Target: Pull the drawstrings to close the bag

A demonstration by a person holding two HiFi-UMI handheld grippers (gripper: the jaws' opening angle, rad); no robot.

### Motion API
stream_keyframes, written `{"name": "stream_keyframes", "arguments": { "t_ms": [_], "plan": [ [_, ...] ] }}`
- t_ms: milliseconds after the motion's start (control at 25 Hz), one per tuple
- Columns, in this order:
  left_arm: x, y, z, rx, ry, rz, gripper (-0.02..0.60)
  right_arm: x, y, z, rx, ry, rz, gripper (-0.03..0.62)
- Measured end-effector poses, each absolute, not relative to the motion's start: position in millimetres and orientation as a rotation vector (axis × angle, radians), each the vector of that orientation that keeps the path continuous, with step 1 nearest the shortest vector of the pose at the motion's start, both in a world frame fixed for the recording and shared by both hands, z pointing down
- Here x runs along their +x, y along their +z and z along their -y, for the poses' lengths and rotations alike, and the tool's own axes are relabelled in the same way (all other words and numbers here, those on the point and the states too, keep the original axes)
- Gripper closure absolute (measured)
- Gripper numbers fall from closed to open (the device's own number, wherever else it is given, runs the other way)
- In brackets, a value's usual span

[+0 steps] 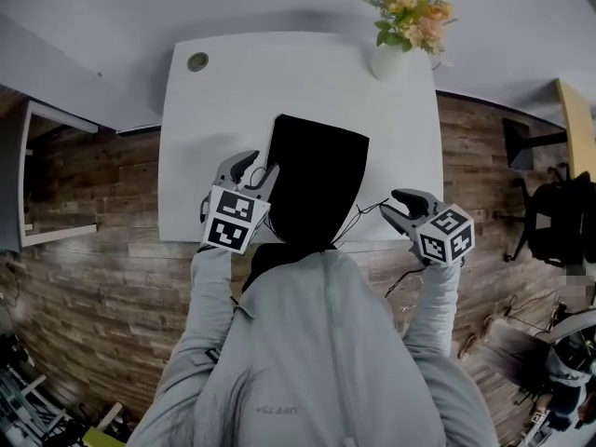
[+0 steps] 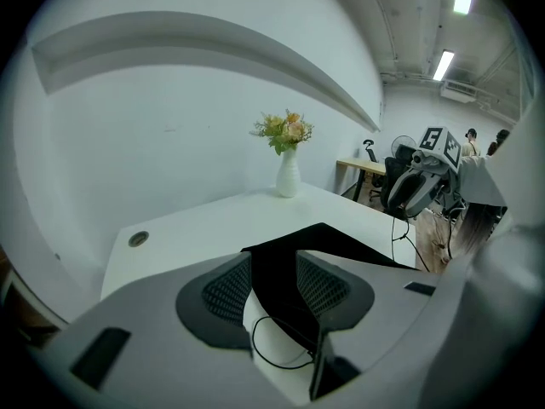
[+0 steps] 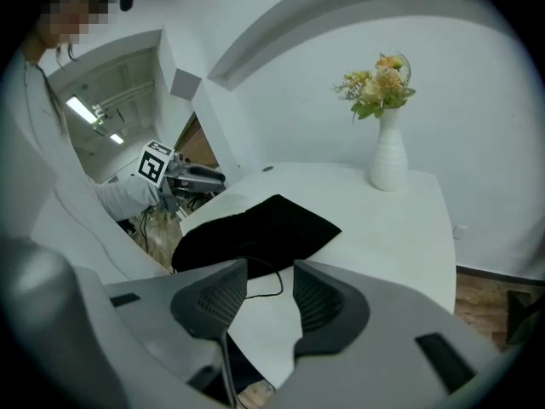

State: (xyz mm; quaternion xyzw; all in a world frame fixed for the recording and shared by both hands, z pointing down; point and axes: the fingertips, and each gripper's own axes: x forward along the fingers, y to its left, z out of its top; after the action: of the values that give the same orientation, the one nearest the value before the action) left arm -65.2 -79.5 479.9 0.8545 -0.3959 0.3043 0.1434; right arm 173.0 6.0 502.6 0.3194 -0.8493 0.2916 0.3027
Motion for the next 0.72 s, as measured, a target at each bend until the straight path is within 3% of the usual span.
{"name": "stream_keyframes", "arguments": {
  "t_ms": [320, 720],
  "plan": [
    [-56.9, 452.6, 89.8, 2.524, 0.807, 1.169, 0.413, 179.2, 476.5, -0.3, 0.676, 0.733, 2.161, 0.434],
    [-44.5, 408.3, 97.3, 2.617, 0.658, 1.189, 0.413, 159.6, 405.7, 43.0, 0.877, 0.457, 2.425, 0.441]
  ]
}}
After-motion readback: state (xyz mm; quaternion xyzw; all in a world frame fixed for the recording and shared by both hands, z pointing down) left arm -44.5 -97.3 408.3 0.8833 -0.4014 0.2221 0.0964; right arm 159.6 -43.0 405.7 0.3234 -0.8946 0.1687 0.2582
